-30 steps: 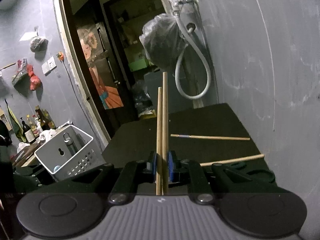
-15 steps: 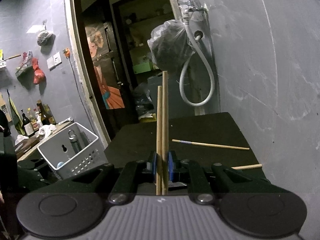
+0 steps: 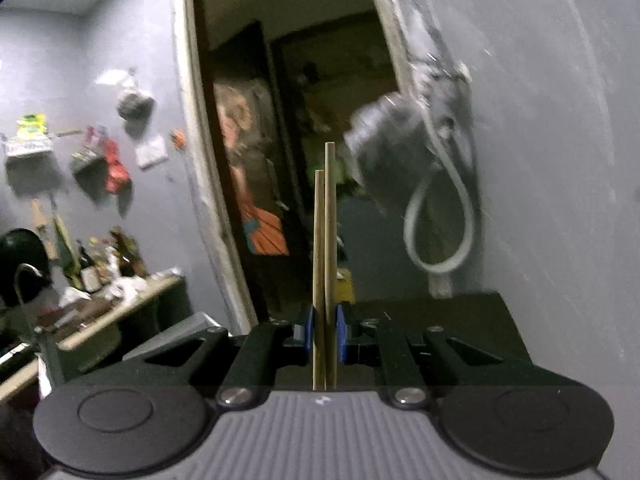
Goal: Organize utensils
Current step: 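Lift the wooden chopsticks with the right gripper and carry them over the basket, then lower the chopsticks into the basket and open the right gripper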
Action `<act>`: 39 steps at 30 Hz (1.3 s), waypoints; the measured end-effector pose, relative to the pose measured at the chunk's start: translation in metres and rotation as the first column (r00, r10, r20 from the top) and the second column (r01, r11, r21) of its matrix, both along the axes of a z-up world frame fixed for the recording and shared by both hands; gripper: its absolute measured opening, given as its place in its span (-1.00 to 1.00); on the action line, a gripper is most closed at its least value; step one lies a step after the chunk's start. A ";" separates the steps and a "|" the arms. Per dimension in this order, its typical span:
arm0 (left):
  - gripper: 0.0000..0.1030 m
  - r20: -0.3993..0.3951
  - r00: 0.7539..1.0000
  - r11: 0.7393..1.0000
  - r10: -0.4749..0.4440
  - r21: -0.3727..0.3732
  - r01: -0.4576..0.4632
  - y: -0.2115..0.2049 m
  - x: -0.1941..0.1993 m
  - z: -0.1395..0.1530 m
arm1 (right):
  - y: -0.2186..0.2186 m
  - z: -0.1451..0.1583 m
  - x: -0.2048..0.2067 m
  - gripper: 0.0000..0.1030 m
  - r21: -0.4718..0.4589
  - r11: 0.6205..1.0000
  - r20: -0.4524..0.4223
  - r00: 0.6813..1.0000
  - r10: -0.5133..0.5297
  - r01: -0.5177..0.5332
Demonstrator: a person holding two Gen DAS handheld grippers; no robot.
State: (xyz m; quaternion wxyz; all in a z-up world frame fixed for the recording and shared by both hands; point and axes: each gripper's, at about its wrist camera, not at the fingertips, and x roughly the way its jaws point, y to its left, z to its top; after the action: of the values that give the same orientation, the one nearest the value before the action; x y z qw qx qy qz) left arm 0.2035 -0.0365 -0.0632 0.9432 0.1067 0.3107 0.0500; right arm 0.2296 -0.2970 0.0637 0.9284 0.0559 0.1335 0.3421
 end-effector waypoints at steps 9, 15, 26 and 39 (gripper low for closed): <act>0.65 0.004 1.000 1.000 0.001 0.002 -0.001 -0.004 0.002 0.002 | 0.051 0.063 0.015 -0.73 0.071 0.971 0.130 0.968 0.216 -0.226; 0.65 0.003 1.000 1.000 -0.001 0.002 0.001 -0.004 0.003 0.002 | 0.093 0.065 0.020 -0.73 0.018 0.947 0.106 0.942 0.318 -0.321; 0.64 0.005 1.000 1.000 -0.003 0.003 0.003 -0.003 0.004 0.001 | 0.118 0.028 0.015 -0.73 -0.044 0.946 0.006 0.947 0.323 -0.322; 0.64 0.005 1.000 1.000 -0.001 0.002 0.001 -0.003 0.005 0.001 | 0.130 0.004 0.014 -0.38 -0.107 0.935 -0.104 0.939 0.329 -0.339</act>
State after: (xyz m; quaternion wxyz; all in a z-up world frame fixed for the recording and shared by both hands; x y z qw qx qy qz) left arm 0.2082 -0.0400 -0.0626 0.9439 0.1078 0.3082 0.0499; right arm 0.2433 -0.1671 0.0676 0.8520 -0.0107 0.2009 0.4833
